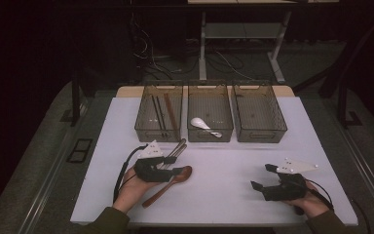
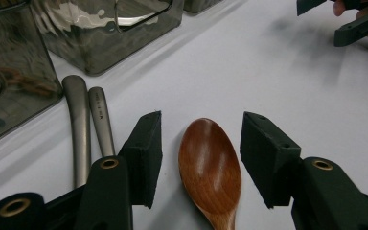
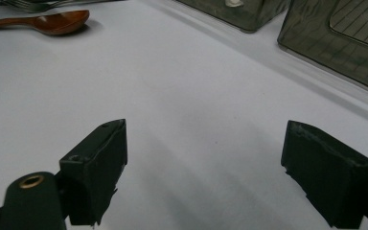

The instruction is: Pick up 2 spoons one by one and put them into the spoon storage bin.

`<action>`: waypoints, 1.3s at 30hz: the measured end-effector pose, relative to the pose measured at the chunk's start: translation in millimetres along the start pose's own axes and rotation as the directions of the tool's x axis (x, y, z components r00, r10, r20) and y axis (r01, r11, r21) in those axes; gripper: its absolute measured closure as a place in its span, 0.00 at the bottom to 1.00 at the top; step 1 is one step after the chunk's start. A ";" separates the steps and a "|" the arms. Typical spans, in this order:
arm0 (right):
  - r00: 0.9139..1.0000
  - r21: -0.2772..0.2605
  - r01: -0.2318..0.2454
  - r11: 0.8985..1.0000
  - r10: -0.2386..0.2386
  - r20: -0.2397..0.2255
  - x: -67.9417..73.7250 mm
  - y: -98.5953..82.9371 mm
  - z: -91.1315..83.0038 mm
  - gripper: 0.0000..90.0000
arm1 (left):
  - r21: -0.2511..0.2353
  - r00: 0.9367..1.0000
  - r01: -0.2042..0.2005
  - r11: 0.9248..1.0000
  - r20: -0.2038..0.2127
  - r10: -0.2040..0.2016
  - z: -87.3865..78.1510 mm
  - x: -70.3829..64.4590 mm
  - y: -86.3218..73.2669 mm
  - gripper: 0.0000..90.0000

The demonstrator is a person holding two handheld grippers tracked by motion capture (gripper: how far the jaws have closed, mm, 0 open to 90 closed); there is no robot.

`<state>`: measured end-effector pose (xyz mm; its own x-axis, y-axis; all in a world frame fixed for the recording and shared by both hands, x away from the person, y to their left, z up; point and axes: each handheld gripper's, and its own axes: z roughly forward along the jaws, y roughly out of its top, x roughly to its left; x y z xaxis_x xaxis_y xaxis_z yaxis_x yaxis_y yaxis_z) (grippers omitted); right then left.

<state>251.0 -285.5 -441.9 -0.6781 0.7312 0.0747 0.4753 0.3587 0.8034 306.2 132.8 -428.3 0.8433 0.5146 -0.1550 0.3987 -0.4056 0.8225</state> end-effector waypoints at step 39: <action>0.998 0.021 0.061 0.998 -0.061 0.019 2.3 -0.4 2.3 0.18 | 0.229 0.998 -0.055 0.972 -0.024 0.063 28.2 -15.6 -3.4 0.56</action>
<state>250.5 -282.6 -443.4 -0.6949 0.7190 0.0140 0.4448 0.4144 0.7940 301.8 104.9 -444.1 0.8576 0.5065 -0.0898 0.4232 -0.5955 0.6828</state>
